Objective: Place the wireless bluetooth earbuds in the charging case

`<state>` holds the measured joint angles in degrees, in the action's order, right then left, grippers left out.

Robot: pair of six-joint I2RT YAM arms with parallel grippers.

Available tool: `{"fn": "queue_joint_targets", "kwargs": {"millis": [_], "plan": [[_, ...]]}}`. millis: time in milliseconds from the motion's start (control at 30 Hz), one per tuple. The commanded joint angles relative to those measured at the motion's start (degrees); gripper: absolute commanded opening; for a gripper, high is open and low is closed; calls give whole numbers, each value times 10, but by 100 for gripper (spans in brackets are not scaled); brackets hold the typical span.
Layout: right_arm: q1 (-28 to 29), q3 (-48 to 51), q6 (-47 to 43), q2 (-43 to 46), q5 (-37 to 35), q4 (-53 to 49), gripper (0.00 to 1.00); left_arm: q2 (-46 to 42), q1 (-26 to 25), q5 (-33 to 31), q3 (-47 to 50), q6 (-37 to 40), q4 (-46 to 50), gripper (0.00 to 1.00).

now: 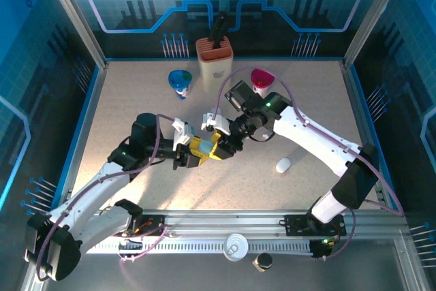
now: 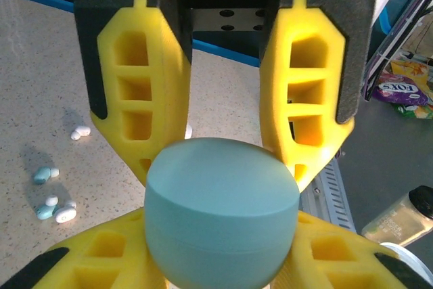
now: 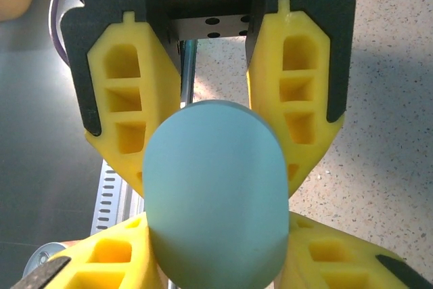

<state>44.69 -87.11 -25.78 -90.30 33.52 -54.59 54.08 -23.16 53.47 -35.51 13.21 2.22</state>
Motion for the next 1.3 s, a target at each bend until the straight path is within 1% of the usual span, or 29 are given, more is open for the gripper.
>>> {"fn": "queue_joint_targets", "kwargs": {"millis": [0,33,100,167,300,400,667,767,867,967,1033,1100,1200,1267], "plan": [[2,-15,-1,-3,-2,12,52,2,-5,38,-2,3,-18,29],[-1,-12,4,2,-3,20,58,1,-4,41,3,4,-22,28],[-9,-6,17,9,-2,33,66,0,-4,44,9,9,-28,29],[-20,0,34,15,0,48,69,-1,-4,47,12,15,-28,29],[-36,14,62,28,-10,79,71,0,-3,48,15,28,-22,29],[-46,22,70,38,-5,92,72,1,-4,41,20,27,-26,29],[-70,39,105,63,-1,127,73,0,-3,29,52,20,-89,30],[-79,55,119,82,18,156,75,-3,-2,14,59,20,-102,30],[-93,85,148,112,51,205,76,-4,0,4,66,19,-117,30],[-123,138,236,144,62,299,75,-4,0,-3,71,20,-130,31],[-144,172,298,159,44,353,74,-4,1,-7,74,17,-140,31],[-159,195,347,167,-8,373,73,-3,1,-15,78,13,-151,32],[-181,206,415,159,-107,340,71,5,1,-26,81,8,-169,32],[-191,209,432,150,-117,318,71,11,1,-32,84,3,-186,32]]}}
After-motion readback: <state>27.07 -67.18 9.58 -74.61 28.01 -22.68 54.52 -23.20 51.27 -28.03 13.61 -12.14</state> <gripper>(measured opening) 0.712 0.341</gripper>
